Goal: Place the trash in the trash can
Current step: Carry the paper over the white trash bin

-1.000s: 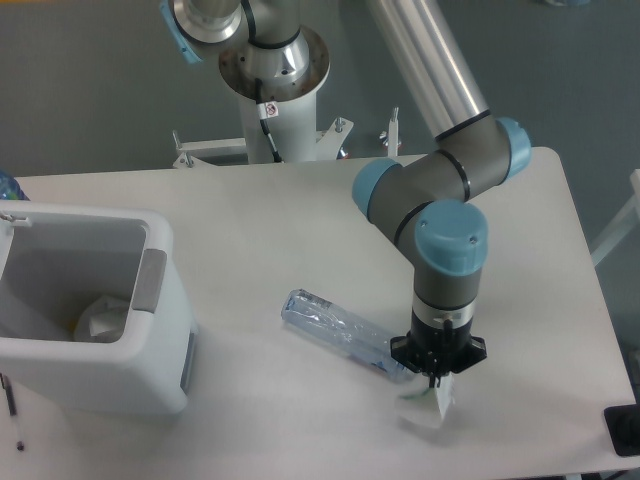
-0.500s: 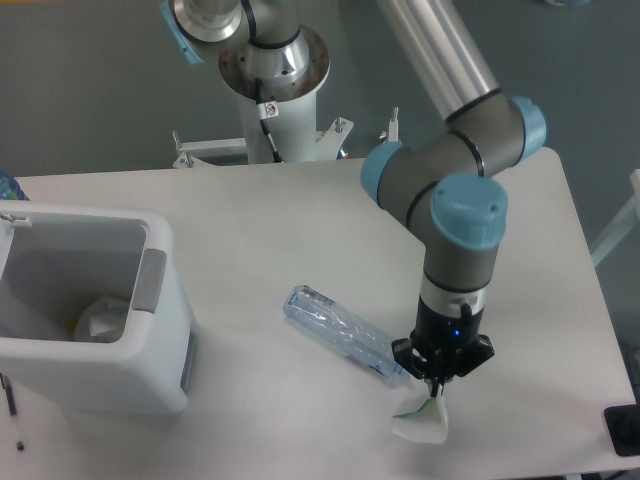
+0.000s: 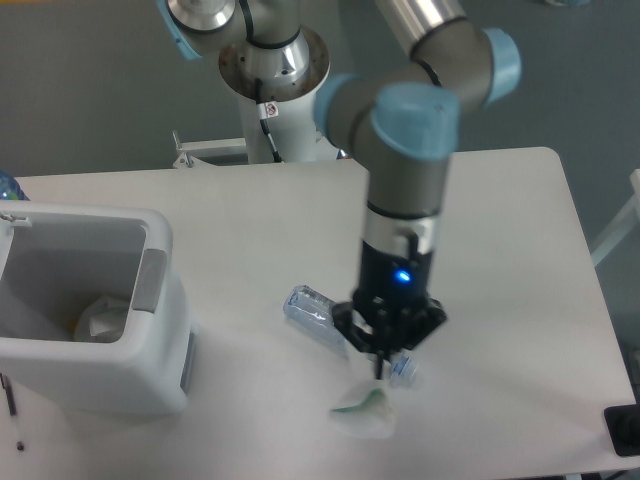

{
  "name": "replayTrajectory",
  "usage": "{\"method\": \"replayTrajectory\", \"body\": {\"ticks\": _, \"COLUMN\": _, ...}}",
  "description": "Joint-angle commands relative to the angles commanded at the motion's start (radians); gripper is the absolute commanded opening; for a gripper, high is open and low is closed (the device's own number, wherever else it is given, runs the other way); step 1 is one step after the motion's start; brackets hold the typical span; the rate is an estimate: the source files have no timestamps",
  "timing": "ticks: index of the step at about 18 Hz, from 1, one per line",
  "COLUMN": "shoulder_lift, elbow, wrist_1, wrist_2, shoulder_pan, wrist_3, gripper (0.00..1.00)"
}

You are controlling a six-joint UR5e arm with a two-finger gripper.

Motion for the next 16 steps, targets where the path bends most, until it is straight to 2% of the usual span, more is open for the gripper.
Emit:
{"method": "replayTrajectory", "body": {"ticks": 6, "shoulder_lift": 0.078, "elbow": 0.000, "wrist_1": 0.000, "wrist_2": -0.067, "shoulder_pan": -0.049, "wrist_3": -0.054, "gripper": 0.00}}
{"method": "replayTrajectory", "body": {"ticks": 11, "shoulder_lift": 0.101, "elbow": 0.017, "wrist_1": 0.000, "wrist_2": -0.179, "shoulder_pan": -0.075, "wrist_3": -0.068, "gripper": 0.00}}
{"method": "replayTrajectory", "body": {"ticks": 14, "shoulder_lift": 0.124, "elbow": 0.000, "wrist_1": -0.002, "wrist_2": -0.239, "shoulder_pan": -0.095, "wrist_3": -0.075, "gripper": 0.00}}
{"method": "replayTrajectory", "body": {"ticks": 16, "shoulder_lift": 0.137, "elbow": -0.015, "wrist_1": -0.002, "wrist_2": -0.275, "shoulder_pan": -0.120, "wrist_3": -0.126, "gripper": 0.00}}
